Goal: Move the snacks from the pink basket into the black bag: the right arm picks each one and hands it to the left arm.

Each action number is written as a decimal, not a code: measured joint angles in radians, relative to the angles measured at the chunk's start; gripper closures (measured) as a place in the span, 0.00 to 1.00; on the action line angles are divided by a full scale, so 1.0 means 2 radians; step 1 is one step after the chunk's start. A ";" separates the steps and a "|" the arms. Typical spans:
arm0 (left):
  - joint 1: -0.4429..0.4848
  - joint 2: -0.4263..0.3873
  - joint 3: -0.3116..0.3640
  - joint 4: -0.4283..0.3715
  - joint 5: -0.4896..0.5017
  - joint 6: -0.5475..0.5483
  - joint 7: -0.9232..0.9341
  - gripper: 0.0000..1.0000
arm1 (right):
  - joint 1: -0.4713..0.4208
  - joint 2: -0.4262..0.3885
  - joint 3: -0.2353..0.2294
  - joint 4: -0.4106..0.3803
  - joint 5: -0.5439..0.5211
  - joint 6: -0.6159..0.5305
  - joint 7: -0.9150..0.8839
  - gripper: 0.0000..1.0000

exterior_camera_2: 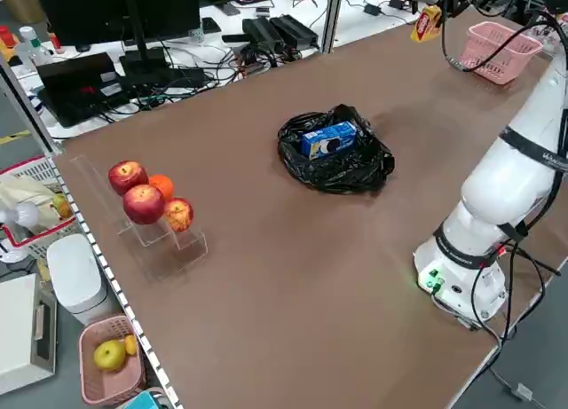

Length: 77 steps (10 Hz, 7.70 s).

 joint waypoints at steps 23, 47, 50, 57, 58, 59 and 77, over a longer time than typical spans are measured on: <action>0.243 -0.002 0.007 -0.007 0.069 -0.208 0.348 0.68 | -0.034 0.005 -0.014 0.048 -0.081 -0.152 -0.306 0.00; 0.348 0.186 -0.007 -0.036 0.142 -0.077 0.567 0.08 | -0.328 -0.229 -0.017 -0.340 -0.239 0.006 -0.991 0.00; 0.341 0.164 -0.043 0.008 0.165 -0.084 0.529 0.00 | -0.331 -0.229 -0.017 -0.390 -0.239 0.077 -0.991 0.00; 0.323 0.087 -0.097 0.045 0.300 -0.147 0.530 0.00 | -0.332 -0.217 -0.016 -0.419 -0.258 0.141 -0.998 0.00; 0.313 0.086 -0.091 0.069 0.300 -0.170 0.551 0.00 | -0.332 -0.210 -0.016 -0.421 -0.269 0.147 -0.998 0.00; 0.292 0.083 -0.068 0.093 0.299 -0.194 0.583 0.00 | -0.333 -0.201 -0.016 -0.422 -0.278 0.155 -0.998 0.00; 0.014 -0.024 0.202 0.194 0.245 -0.319 0.962 0.00 | -0.357 -0.072 -0.016 -0.425 -0.291 0.294 -0.981 0.04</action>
